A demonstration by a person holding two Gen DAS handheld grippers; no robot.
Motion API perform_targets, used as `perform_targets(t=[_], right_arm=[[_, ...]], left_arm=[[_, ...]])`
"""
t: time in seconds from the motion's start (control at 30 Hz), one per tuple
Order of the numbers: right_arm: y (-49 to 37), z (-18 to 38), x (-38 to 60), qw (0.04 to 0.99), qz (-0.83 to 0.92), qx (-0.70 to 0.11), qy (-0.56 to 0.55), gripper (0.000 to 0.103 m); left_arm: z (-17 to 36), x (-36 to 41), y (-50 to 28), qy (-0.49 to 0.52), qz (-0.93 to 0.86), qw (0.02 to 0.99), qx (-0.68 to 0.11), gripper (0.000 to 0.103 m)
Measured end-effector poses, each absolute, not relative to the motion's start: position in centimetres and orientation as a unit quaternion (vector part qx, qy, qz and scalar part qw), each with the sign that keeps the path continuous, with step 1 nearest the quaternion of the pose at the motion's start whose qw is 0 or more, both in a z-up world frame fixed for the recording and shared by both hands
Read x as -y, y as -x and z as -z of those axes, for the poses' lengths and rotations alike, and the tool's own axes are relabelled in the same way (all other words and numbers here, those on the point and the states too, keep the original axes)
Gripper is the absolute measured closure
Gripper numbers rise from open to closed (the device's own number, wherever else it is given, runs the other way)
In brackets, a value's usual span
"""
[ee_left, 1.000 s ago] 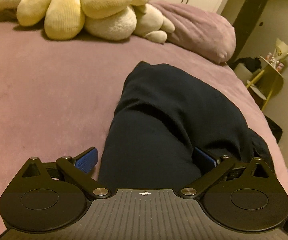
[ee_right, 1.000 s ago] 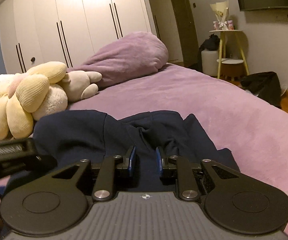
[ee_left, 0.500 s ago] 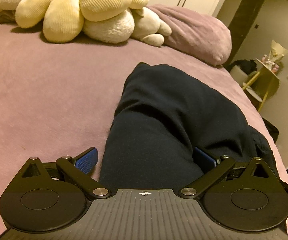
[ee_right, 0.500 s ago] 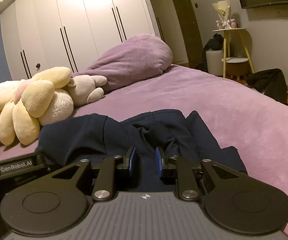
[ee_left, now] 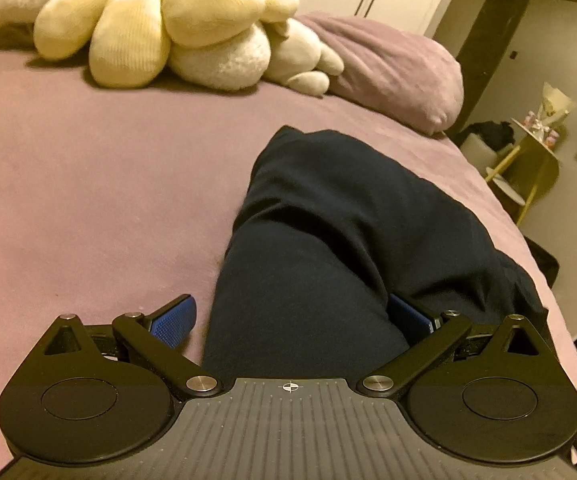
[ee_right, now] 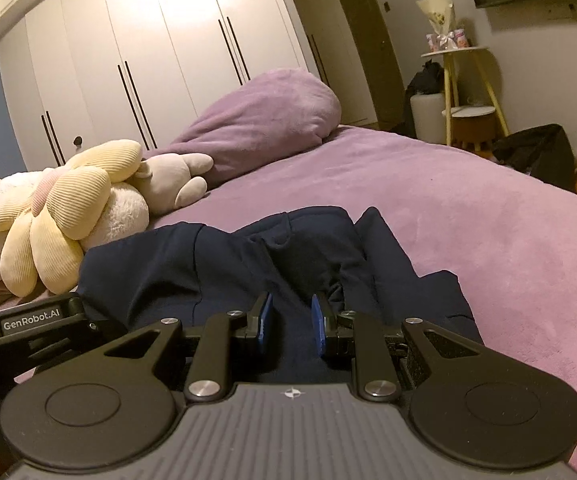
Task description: Fold large clothes
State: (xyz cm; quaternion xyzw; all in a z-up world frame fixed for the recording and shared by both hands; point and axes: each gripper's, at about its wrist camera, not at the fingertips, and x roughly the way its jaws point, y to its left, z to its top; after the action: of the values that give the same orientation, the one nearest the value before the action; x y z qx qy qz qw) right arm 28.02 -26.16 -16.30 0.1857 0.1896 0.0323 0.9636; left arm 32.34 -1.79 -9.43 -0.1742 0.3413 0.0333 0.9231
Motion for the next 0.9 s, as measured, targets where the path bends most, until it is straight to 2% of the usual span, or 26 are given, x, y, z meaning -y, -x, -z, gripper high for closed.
perform_targets(t=[0.23, 0.33, 0.53, 0.57, 0.6, 0.63, 0.7, 0.77, 0.9], right_arm=[[-25.2, 16.0, 26.3, 0.971, -0.02, -0.16, -0.179, 0.083], [-24.3, 16.6, 26.8, 0.97, -0.012, -0.149, -0.19, 0.083], [-26.4, 15.5, 28.3, 0.948, -0.032, -0.219, -0.23, 0.079], [-26.3, 15.0, 29.0, 0.94, -0.044, -0.235, -0.243, 0.076], [-26.0, 14.4, 30.1, 0.93, -0.057, -0.25, -0.263, 0.064], [-25.2, 14.2, 31.4, 0.918, -0.078, -0.257, -0.291, 0.06], [-23.1, 14.2, 34.2, 0.903, -0.085, -0.263, -0.328, 0.044], [-21.9, 14.8, 36.7, 0.896, -0.067, -0.28, -0.339, 0.041], [-22.8, 17.7, 39.8, 0.844, -0.086, -0.338, -0.408, 0.041]], left_arm=[[8.4, 2.6, -27.3, 0.166, -0.033, 0.943, -0.286, 0.0], [8.9, 2.0, -28.3, 0.181, -0.035, 0.932, -0.313, 0.0], [7.3, -1.6, -28.4, 0.23, 0.038, 0.901, -0.366, 0.0], [7.2, -2.8, -28.0, 0.246, 0.063, 0.892, -0.373, 0.0], [7.3, -3.9, -27.6, 0.261, 0.089, 0.884, -0.378, 0.0], [7.5, -4.8, -27.2, 0.269, 0.106, 0.877, -0.385, 0.0], [8.0, -6.2, -26.8, 0.276, 0.127, 0.865, -0.399, 0.0], [8.6, -6.8, -27.0, 0.294, 0.148, 0.852, -0.407, 0.0], [10.4, -6.6, -28.4, 0.355, 0.157, 0.82, -0.421, 0.003]])
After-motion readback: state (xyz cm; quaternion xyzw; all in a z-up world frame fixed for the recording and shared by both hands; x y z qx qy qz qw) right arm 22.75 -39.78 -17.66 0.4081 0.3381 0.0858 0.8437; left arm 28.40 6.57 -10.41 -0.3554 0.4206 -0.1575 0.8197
